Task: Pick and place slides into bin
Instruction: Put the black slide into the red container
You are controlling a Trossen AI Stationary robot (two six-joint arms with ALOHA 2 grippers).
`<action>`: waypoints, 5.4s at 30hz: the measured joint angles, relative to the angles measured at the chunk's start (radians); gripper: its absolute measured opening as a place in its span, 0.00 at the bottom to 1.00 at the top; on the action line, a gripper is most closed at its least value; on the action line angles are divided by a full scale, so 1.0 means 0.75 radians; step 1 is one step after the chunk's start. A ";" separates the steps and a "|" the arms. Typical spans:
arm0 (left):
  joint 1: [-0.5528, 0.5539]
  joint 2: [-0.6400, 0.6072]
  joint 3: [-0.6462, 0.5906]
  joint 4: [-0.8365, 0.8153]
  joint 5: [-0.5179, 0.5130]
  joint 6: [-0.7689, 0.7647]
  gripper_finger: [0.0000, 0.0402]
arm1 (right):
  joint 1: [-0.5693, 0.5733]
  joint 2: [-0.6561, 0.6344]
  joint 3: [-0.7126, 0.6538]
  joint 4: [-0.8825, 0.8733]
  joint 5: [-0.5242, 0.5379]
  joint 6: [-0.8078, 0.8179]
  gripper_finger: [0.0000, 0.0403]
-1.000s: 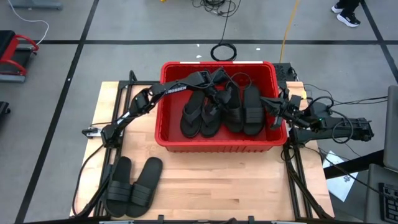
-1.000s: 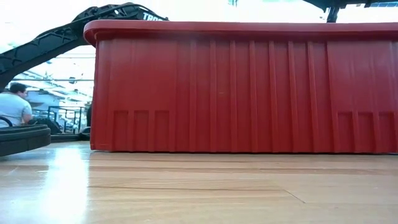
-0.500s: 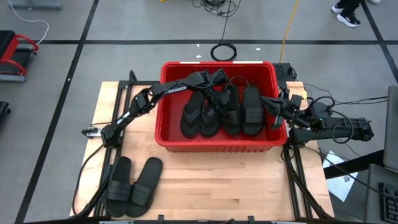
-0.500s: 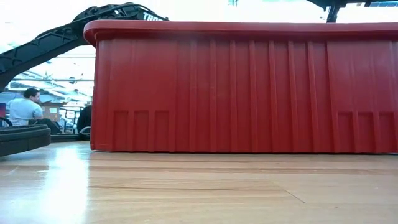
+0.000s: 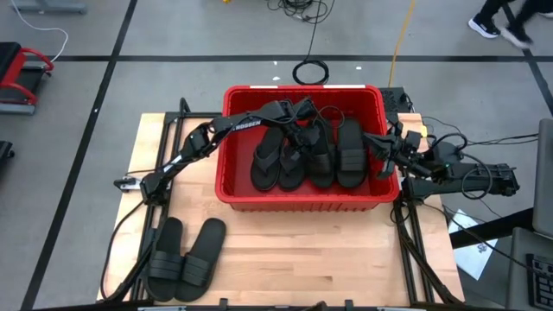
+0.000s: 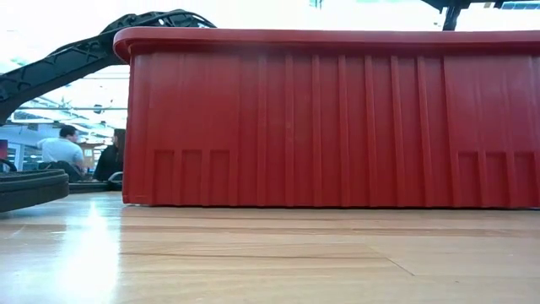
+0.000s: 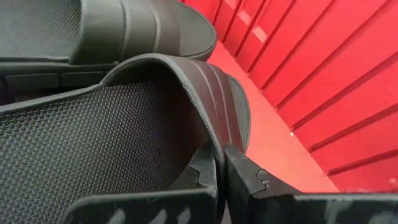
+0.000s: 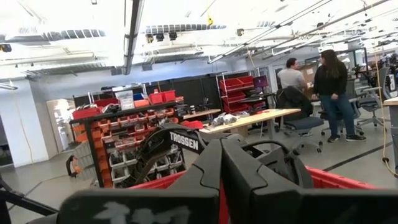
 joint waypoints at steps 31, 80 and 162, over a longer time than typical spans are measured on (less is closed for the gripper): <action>-0.040 -0.019 0.002 0.165 -0.334 -0.088 0.34 | 0.000 -0.001 0.000 -0.001 -0.001 0.000 0.00; -0.450 -1.114 -0.143 -0.317 -0.411 -0.214 0.00 | 0.001 0.181 0.270 -0.207 -0.557 -0.337 0.00; -1.382 -1.712 -2.218 0.705 -0.552 -1.868 0.60 | 0.533 0.027 0.025 -0.001 -0.072 -0.070 0.00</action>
